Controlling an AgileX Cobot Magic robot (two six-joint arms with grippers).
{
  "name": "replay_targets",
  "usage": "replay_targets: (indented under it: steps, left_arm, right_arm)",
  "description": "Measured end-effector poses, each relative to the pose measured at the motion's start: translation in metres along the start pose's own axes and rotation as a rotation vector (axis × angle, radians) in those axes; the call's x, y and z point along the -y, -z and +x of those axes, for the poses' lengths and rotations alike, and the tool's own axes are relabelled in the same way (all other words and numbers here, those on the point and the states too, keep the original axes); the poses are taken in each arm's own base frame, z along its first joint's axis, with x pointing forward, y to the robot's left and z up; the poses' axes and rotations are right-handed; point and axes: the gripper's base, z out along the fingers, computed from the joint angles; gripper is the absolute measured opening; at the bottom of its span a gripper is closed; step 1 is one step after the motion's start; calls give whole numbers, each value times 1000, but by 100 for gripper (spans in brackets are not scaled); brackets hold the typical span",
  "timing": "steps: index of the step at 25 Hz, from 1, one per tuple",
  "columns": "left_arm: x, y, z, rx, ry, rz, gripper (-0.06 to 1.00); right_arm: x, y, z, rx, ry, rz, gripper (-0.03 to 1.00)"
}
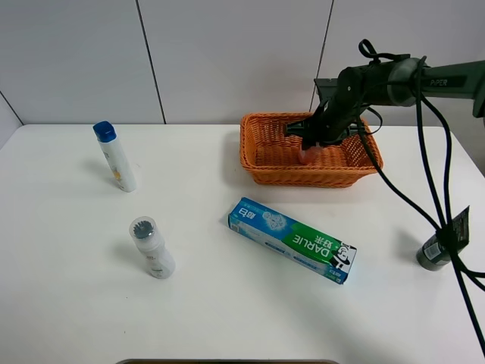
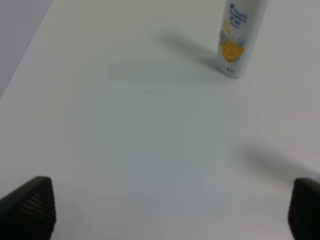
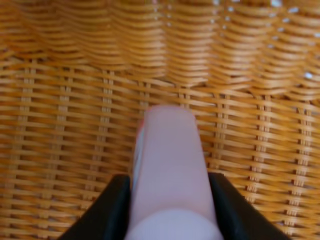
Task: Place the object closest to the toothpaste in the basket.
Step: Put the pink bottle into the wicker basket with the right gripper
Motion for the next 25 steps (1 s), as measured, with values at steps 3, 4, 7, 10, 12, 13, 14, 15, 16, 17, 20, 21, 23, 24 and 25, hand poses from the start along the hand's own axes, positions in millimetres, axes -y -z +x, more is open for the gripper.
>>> replay_targets:
  steps: [3,4,7,10,12,13,14,15,16,17,20,21,23,24,25]
  left_arm:
    - [0,0,0,0,0,0,94]
    - [0,0,0,0,0,0,94]
    - [0,0,0,0,0,0,94]
    - [0,0,0,0,0,0,94]
    - [0,0,0,0,0,0,94]
    - [0,0,0,0,0,0,94]
    - [0,0,0,0,0,0,94]
    - [0,0,0,0,0,0,94]
    - [0,0,0,0,0,0,94]
    - [0,0,0,0,0,0,94]
    - [0,0,0,0,0,0,94]
    - [0,0,0,0,0,0,94]
    - [0,0,0,0,0,0,94]
    - [0,0,0,0,0,0,94]
    - [0,0,0,0,0,0,94]
  right_arm:
    - [0,0,0,0,0,0,38]
    - [0,0,0,0,0,0,38]
    - [0,0,0,0,0,0,38]
    - [0,0,0,0,-1,-1,38]
    - [0,0,0,0,-2,-1,38]
    - [0,0,0,0,-2,-1,38]
    - [0,0,0,0,-3,-1,38]
    - [0,0,0,0,-6,-3,38]
    - [-1,0,0,-1,-10,-6,38]
    - [-1,0,0,-1,-15,-8,38]
    - [-1,0,0,-1,-15,-8,54]
    - [-1,0,0,-1,-15,-8,63]
    - [-1,1,0,1,-15,-9,78]
    - [-1,1,0,1,-15,-9,85]
    - [-1,1,-1,3,-15,-9,90]
